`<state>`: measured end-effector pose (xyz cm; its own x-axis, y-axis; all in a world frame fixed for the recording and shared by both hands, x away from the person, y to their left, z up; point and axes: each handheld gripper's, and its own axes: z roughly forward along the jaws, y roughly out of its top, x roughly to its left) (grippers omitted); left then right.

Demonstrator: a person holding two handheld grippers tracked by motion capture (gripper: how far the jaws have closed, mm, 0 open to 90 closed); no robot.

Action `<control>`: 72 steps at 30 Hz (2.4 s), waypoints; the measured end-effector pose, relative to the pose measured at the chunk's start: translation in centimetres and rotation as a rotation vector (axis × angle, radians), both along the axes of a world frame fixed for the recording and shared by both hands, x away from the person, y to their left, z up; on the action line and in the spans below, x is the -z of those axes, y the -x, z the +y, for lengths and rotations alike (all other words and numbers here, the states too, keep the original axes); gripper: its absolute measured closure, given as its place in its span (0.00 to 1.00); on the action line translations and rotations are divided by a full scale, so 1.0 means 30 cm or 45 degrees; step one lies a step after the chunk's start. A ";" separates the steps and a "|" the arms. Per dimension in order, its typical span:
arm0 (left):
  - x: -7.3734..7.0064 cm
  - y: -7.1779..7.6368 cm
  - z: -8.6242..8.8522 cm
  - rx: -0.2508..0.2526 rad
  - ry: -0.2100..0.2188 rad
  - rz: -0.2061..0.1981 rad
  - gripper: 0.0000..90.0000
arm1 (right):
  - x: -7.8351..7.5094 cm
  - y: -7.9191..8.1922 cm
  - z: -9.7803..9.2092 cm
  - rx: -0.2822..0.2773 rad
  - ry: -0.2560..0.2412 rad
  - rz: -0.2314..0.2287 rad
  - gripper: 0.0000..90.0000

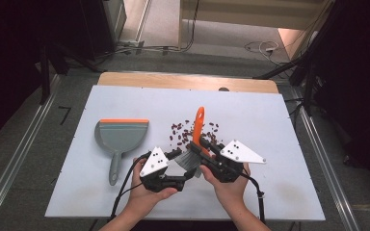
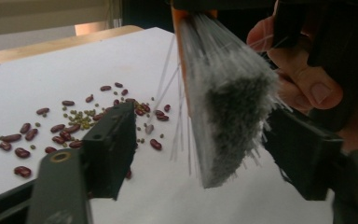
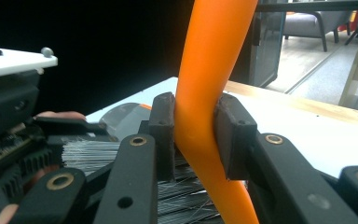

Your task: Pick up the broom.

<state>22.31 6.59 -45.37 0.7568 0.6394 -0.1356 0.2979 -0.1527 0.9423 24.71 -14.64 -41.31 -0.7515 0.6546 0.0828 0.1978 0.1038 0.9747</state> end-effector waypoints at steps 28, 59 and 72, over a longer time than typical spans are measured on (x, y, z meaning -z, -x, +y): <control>-0.019 -0.046 0.106 0.279 0.110 0.054 0.96 | 0.005 -0.120 -0.107 -0.500 -0.062 0.174 0.49; -0.013 -0.077 0.147 0.652 0.291 0.150 0.93 | 0.035 -0.135 -0.081 -0.954 -0.094 0.400 0.77; -0.023 -0.039 0.222 0.250 0.098 0.102 0.12 | -0.006 -0.165 -0.136 -0.590 -0.026 0.453 0.77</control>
<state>23.49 13.25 -44.69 0.8506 0.4664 -0.2429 0.3439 -0.1439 0.9279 29.67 -18.70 -41.13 -0.8827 0.2600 0.3914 0.4516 0.2395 0.8595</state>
